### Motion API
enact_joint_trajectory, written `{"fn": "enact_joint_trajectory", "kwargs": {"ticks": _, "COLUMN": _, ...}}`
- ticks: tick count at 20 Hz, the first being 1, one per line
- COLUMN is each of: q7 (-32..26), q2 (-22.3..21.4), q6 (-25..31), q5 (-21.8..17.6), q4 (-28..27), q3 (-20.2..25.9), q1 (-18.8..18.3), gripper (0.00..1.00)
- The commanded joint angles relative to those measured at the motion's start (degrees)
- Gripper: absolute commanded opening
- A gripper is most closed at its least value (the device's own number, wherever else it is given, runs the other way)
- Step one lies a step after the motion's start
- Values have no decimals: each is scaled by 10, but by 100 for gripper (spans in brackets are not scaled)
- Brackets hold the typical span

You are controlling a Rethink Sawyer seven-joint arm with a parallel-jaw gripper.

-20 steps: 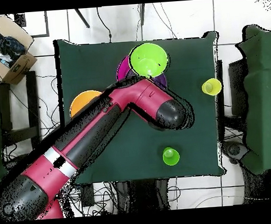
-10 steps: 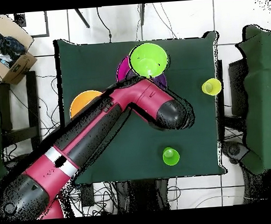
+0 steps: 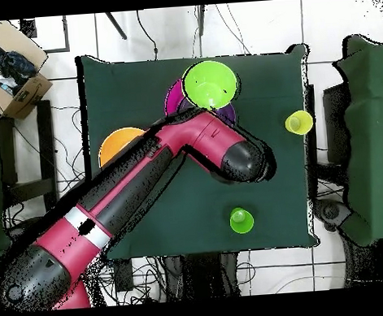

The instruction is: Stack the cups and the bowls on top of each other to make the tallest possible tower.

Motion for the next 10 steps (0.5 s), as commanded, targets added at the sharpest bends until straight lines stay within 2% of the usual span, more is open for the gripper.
{"fn": "enact_joint_trajectory", "kwargs": {"ticks": 1, "q7": -162, "q2": 39, "q6": 48, "q5": -10, "q4": -66, "q3": 121, "q1": -11, "gripper": 100}}
{"fn": "enact_joint_trajectory", "kwargs": {"ticks": 10, "q7": -178, "q2": 43, "q6": 59, "q5": -6, "q4": -65, "q3": 130, "q1": -11, "gripper": 100}}
